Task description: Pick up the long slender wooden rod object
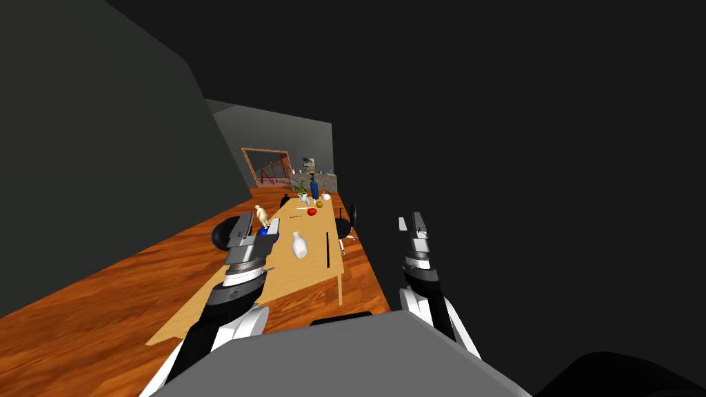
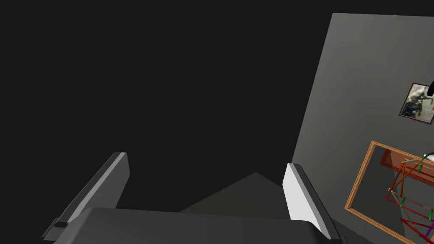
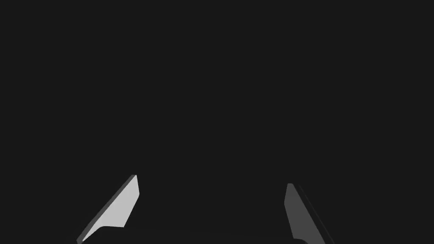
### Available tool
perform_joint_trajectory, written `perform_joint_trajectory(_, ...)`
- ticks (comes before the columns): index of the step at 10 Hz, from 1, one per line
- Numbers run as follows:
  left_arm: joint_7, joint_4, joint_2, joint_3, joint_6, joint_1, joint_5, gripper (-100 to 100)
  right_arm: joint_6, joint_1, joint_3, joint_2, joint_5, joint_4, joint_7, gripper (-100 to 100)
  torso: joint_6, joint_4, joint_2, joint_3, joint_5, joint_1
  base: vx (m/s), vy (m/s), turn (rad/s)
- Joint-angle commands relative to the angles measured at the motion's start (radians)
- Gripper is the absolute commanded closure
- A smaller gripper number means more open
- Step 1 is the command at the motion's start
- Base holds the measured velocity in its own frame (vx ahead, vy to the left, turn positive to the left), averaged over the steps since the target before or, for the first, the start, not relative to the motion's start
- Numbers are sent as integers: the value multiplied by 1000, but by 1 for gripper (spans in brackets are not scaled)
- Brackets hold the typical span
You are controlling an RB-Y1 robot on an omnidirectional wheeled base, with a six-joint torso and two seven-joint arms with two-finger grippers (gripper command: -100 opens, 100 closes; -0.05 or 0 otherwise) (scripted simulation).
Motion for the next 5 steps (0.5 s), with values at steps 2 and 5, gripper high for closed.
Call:
perform_joint_trajectory(2, -48, 26, 42, 10, 67, -31, -3, -100, 0, 0, 0, 0, 0, 0, 0, 0, 1, 0, 2, 1, 0, 1, -42, 34, -247)
perform_joint_trajectory(5, -98, 56, 66, 25, 137, -61, -5, -100, 0, 0, 0, 0, 0, 0, 0, 0, 0, 1, 4, 2, 1, 4, -52, 47, -197)
